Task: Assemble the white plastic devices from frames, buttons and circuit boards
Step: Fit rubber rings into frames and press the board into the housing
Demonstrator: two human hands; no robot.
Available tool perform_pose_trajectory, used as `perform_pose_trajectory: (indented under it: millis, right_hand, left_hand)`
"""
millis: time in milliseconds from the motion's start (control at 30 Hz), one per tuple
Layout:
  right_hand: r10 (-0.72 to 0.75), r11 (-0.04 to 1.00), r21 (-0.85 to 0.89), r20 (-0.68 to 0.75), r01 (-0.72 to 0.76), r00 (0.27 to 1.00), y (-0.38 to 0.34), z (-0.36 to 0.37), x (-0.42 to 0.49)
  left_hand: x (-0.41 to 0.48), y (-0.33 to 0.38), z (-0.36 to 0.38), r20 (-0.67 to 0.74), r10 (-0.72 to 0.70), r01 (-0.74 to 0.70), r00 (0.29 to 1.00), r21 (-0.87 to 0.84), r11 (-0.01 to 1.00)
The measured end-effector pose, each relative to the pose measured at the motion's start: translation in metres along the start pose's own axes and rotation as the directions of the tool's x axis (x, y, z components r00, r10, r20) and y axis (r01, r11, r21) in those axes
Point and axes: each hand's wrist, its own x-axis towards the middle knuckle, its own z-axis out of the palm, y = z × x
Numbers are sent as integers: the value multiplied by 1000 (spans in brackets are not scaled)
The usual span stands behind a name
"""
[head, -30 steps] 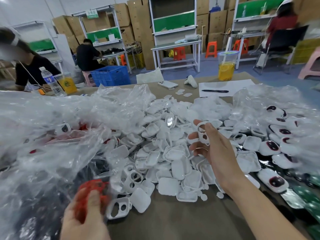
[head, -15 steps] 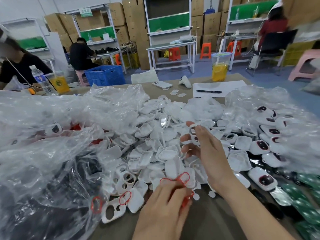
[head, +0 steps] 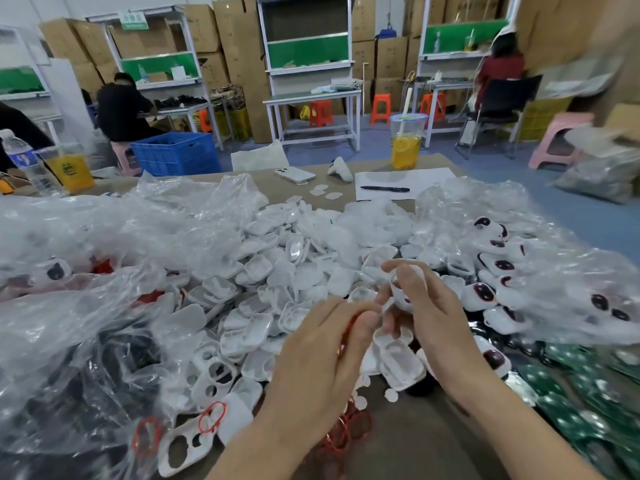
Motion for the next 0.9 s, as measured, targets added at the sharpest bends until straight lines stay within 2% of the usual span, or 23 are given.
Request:
perform_pose_trajectory:
  millis: [167,333,400,633,900]
  right_hand:
    - [5,1000,20,48,-6,999,3,-4,1]
    - [49,997,55,155,-58,987,5,-6,5]
    - [49,998,40,204,-58,978,4,-5,4]
    - [117,991,31,254,-129,960,-4,-12,5]
    - [199,969,42,448,-242,872,-7,-27,6]
  left_hand:
    - [19,-6,19,34,-146,150,989,-217,965]
    - [14,-16,22,-136,-359,295,923,-349,890]
    - [14,-18,20,-130,-407,325,904,-408,853]
    - [15,-10,16,-15,-428,347,904,-562,751]
    - [13,-5,11,71,-381,361,922,-518,775]
